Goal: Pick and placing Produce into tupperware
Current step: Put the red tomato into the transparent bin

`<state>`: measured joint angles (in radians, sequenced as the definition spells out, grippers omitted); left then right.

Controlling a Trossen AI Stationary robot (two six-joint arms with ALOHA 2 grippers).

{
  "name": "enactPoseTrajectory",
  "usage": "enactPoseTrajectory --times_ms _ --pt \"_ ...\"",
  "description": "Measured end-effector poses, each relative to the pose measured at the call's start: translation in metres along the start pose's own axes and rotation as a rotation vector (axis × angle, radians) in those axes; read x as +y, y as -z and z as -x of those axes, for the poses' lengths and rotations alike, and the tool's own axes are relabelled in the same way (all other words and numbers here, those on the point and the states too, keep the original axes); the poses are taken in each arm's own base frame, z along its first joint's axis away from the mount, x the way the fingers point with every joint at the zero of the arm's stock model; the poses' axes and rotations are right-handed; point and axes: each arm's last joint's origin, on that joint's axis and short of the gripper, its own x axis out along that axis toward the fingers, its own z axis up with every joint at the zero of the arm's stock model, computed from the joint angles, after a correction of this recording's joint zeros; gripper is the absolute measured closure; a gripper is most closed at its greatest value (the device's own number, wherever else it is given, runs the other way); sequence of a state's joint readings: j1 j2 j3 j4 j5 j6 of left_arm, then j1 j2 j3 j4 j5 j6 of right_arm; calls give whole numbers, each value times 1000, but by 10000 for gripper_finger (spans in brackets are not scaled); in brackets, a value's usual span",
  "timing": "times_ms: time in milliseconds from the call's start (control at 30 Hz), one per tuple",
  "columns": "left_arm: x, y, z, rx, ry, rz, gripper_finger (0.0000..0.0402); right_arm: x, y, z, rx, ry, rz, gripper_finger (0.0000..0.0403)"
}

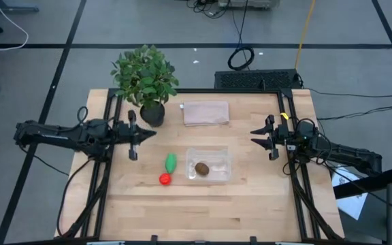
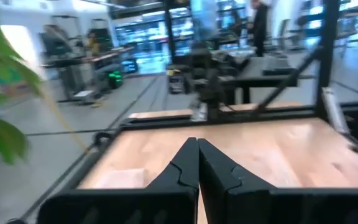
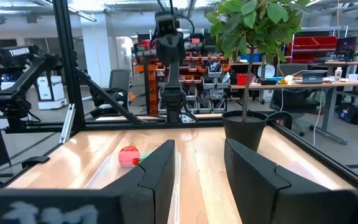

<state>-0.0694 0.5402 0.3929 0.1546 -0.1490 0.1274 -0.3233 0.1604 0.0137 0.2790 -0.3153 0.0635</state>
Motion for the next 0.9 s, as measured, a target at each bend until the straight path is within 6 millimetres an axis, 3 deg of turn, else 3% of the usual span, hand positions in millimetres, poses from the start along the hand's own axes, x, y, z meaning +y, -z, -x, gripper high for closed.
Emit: enactPoseTrajectory --times_ms 500,900 --pt "-13 69 8 -20 51 8 401 0 1 0 5 1 -5 270" --pt "-18 95 13 14 119 29 401 0 6 0 57 3 8 284"
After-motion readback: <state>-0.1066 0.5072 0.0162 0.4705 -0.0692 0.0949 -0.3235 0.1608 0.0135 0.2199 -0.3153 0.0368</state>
